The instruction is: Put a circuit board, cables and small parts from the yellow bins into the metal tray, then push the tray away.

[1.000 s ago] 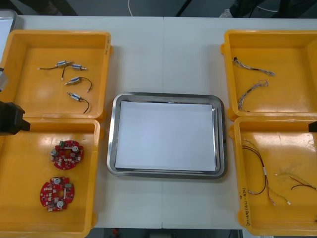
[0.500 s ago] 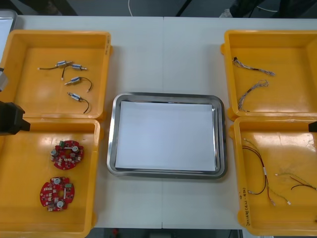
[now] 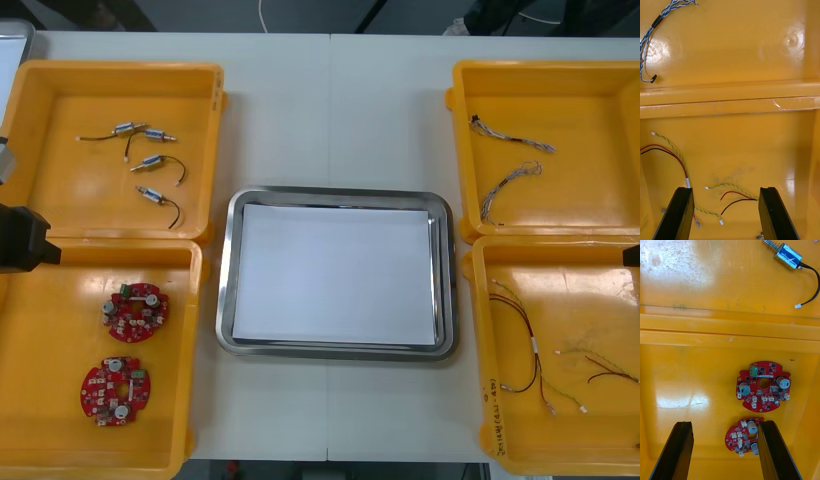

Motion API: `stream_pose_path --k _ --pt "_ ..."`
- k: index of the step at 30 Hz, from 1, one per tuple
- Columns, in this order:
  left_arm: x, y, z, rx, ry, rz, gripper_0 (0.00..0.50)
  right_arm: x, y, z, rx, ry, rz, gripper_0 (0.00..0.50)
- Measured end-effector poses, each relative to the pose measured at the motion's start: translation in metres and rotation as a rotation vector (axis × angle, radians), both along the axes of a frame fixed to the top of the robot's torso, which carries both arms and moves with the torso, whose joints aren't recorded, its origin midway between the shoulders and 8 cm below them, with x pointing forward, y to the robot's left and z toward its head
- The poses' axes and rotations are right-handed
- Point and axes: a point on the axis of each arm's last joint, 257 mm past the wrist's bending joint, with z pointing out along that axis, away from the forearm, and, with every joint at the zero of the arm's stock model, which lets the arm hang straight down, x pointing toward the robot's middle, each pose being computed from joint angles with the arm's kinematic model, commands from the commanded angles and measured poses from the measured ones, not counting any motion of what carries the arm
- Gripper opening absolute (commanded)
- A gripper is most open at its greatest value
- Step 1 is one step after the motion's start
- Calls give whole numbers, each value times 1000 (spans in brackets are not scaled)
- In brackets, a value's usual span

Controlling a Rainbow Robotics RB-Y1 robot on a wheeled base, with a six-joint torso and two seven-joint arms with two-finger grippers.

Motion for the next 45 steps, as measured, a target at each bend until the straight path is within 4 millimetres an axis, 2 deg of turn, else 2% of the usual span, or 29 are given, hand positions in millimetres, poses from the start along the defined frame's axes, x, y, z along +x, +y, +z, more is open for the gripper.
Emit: stream_pose_path --k 45 --pt "0 0 0 0 0 0 500 0 0 0 0 0 0 500"
